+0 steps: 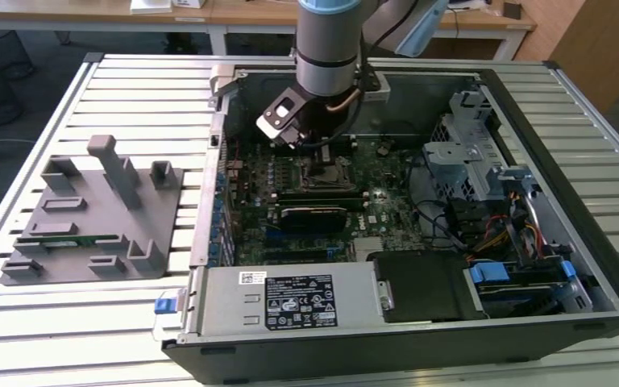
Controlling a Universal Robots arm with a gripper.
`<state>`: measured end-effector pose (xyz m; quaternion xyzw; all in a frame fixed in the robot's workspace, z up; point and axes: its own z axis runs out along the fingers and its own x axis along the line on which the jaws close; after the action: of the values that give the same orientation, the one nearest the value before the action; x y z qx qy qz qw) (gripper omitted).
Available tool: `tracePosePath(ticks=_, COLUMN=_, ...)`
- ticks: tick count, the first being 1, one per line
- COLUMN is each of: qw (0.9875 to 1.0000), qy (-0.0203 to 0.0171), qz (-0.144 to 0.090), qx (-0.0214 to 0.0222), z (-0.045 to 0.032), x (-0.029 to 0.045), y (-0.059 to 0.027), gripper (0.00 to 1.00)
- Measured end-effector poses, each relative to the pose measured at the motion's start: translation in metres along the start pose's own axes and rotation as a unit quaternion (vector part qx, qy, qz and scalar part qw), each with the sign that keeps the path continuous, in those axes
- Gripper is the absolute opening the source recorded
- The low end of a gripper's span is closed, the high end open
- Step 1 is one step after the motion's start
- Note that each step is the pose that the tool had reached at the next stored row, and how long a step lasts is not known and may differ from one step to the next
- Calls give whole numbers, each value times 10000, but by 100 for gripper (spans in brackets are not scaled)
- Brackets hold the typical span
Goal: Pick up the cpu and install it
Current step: 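Close the cpu cover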
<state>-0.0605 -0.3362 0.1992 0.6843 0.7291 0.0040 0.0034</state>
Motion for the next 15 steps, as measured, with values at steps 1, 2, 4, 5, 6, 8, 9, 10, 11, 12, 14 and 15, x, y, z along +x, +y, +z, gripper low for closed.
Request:
tracePosePath(ticks=1, qw=10000, qy=2, qz=0, qx=1, z=4, x=-1, y=14, gripper=11)
tracePosePath(ticks=2, qw=10000, qy=4, qz=0, qx=1, z=7, x=-2, y=29, gripper=11)
tracePosePath(ticks=4, qw=10000, qy=15, qz=0, qx=-3, z=11, x=-3, y=47, gripper=11)
tracePosePath(ticks=5, qw=10000, qy=20, qz=0, qx=-5, z=12, x=-2, y=48, gripper=11)
tracePosePath(ticks=6, qw=10000, qy=23, qz=1, qx=-6, z=9, x=-1, y=48, gripper=11)
tracePosePath(ticks=8, qw=10000, qy=35, qz=0, qx=-14, z=-8, x=2, y=52, gripper=11)
tracePosePath(ticks=9, qw=10000, qy=28, qz=0, qx=-8, z=-31, x=1, y=51, gripper=11)
tracePosePath(ticks=10, qw=10000, qy=22, qz=-1, qx=-4, z=-57, x=-2, y=50, gripper=11)
tracePosePath(ticks=11, qw=10000, qy=24, qz=0, qx=-5, z=-79, x=-1, y=50, gripper=11)
tracePosePath(ticks=12, qw=10000, qy=23, qz=0, qx=-4, z=-106, x=-1, y=50, gripper=11)
tracePosePath(ticks=14, qw=10000, qy=22, qz=0, qx=-4, z=-167, x=-1, y=51, gripper=11)
tracePosePath(ticks=15, qw=10000, qy=22, qz=0, qx=-4, z=-201, x=-1, y=51, gripper=11)
